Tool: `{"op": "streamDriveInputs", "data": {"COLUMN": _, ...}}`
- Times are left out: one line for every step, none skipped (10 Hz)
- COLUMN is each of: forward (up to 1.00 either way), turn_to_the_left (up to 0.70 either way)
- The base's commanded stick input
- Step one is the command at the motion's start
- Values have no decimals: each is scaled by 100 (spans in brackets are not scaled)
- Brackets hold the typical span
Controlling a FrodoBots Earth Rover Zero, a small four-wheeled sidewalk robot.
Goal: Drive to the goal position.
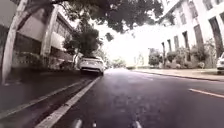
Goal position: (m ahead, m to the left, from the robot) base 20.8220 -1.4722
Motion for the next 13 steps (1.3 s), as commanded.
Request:
{"op": "streamDriveInputs", "data": {"forward": 70, "turn_to_the_left": 0}}
{"op": "streamDriveInputs", "data": {"forward": 70, "turn_to_the_left": 0}}
{"op": "streamDriveInputs", "data": {"forward": 70, "turn_to_the_left": 0}}
{"op": "streamDriveInputs", "data": {"forward": 70, "turn_to_the_left": 0}}
{"op": "streamDriveInputs", "data": {"forward": 70, "turn_to_the_left": 0}}
{"op": "streamDriveInputs", "data": {"forward": 70, "turn_to_the_left": 0}}
{"op": "streamDriveInputs", "data": {"forward": 70, "turn_to_the_left": 0}}
{"op": "streamDriveInputs", "data": {"forward": 70, "turn_to_the_left": 0}}
{"op": "streamDriveInputs", "data": {"forward": 70, "turn_to_the_left": 0}}
{"op": "streamDriveInputs", "data": {"forward": 70, "turn_to_the_left": 0}}
{"op": "streamDriveInputs", "data": {"forward": 70, "turn_to_the_left": 0}}
{"op": "streamDriveInputs", "data": {"forward": 70, "turn_to_the_left": 0}}
{"op": "streamDriveInputs", "data": {"forward": 70, "turn_to_the_left": 0}}
